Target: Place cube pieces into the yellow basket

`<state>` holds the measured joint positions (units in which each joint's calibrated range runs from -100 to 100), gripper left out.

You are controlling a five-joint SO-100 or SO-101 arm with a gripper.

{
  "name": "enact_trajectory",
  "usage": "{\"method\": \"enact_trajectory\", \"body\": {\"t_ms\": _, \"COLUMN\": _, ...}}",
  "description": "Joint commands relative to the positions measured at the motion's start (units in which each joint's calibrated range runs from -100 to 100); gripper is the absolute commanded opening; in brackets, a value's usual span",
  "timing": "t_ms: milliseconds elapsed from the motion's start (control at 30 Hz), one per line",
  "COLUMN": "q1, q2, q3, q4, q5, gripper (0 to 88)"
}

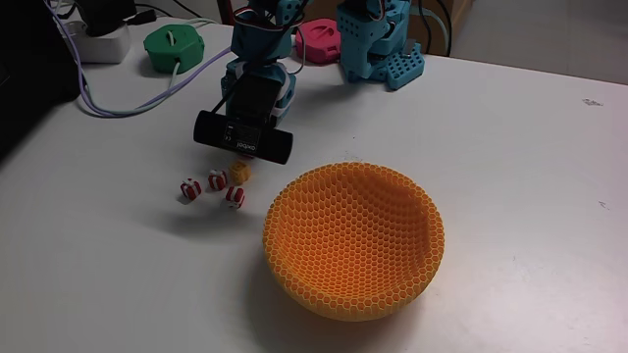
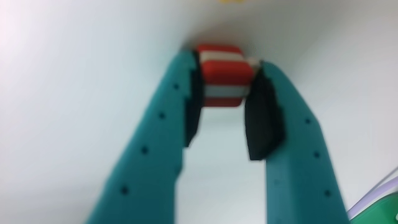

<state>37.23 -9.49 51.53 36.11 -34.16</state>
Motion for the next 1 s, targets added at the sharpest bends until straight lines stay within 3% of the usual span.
{"method": "enact_trajectory", "body": {"t_ms": 0, "q1": 0.6, "q2": -2.3, "q3": -4.0, "q4": 6.4, "q5": 1.3, "gripper": 0.0}}
{"method": "enact_trajectory", "body": {"t_ms": 167, "q1": -2.0, "q2": -9.8, "q3": -27.8, "q4": 27.5, "q5": 4.6, "gripper": 0.0}}
{"method": "enact_trajectory", "body": {"t_ms": 267, "q1": -9.5, "q2": -11.2, "q3": -40.0, "q4": 38.4, "q5": 2.3, "gripper": 0.0}}
{"method": "enact_trajectory", "body": {"t_ms": 367, "q1": -19.6, "q2": -11.1, "q3": -42.0, "q4": 40.7, "q5": -2.2, "gripper": 0.0}}
{"method": "enact_trajectory", "body": {"t_ms": 533, "q1": -33.9, "q2": -9.0, "q3": -32.1, "q4": 25.0, "q5": -10.6, "gripper": 0.0}}
{"method": "enact_trajectory", "body": {"t_ms": 700, "q1": -40.4, "q2": -4.0, "q3": -26.3, "q4": 8.5, "q5": -17.0, "gripper": 0.0}}
{"method": "enact_trajectory", "body": {"t_ms": 733, "q1": -41.1, "q2": -3.4, "q3": -25.9, "q4": 6.6, "q5": -17.8, "gripper": 2.4}}
{"method": "enact_trajectory", "body": {"t_ms": 867, "q1": -43.3, "q2": -3.1, "q3": -21.7, "q4": -4.3, "q5": -16.1, "gripper": 30.9}}
{"method": "enact_trajectory", "body": {"t_ms": 967, "q1": -43.8, "q2": -3.2, "q3": -20.2, "q4": -6.0, "q5": -17.5, "gripper": 36.5}}
